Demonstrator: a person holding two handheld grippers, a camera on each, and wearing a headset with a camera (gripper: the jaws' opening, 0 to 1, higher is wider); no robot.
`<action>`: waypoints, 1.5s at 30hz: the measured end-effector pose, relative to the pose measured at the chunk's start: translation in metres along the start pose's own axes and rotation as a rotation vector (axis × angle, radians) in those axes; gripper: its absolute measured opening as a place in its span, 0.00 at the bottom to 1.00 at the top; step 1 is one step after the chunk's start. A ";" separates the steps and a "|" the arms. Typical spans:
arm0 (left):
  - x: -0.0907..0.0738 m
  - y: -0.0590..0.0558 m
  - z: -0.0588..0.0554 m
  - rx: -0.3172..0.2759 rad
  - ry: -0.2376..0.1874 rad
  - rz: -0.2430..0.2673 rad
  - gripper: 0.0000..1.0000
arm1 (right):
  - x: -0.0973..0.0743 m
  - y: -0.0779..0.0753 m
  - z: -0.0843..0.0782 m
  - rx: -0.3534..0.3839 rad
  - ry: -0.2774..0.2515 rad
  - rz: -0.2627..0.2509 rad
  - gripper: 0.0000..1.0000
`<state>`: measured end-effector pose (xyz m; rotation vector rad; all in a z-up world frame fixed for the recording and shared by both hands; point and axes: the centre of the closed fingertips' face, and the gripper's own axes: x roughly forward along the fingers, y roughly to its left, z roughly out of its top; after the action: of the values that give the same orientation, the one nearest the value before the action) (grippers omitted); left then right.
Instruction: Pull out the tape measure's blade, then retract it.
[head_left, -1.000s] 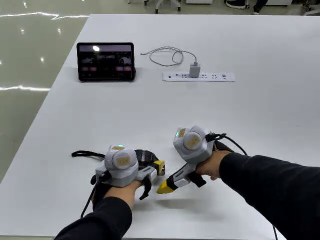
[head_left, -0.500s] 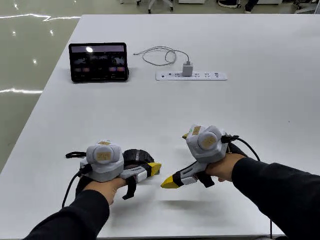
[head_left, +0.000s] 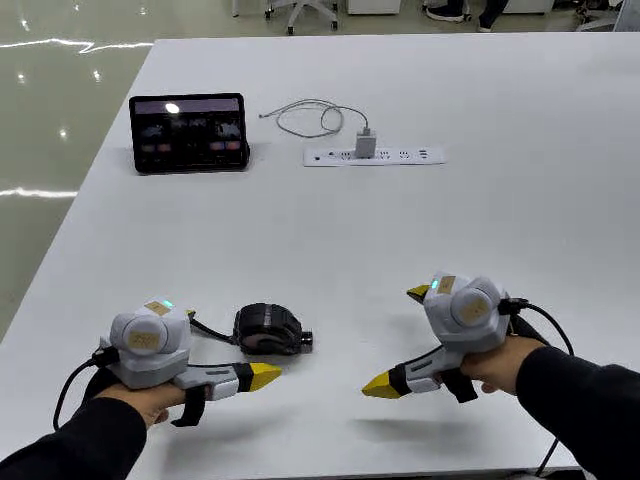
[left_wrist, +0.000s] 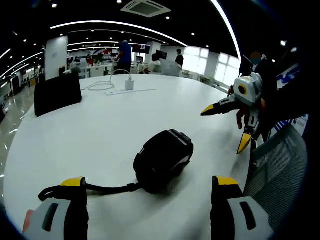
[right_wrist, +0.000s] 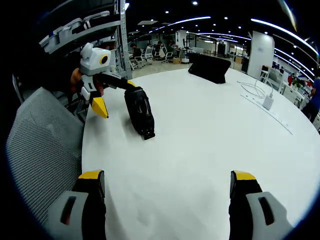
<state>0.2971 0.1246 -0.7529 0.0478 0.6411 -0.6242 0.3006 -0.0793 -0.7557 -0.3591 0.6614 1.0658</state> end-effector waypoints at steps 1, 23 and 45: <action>-0.003 0.001 0.001 0.003 -0.006 -0.002 1.00 | -0.005 -0.002 -0.003 0.004 -0.004 -0.008 1.00; -0.055 0.004 0.002 0.001 0.037 -0.041 1.00 | -0.103 -0.039 -0.063 0.101 -0.057 -0.174 1.00; -0.078 0.018 -0.001 -0.026 0.052 -0.002 1.00 | -0.145 -0.051 -0.079 0.166 -0.076 -0.250 1.00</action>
<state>0.2582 0.1809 -0.7117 0.0396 0.6991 -0.6178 0.2741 -0.2466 -0.7219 -0.2482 0.6151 0.7771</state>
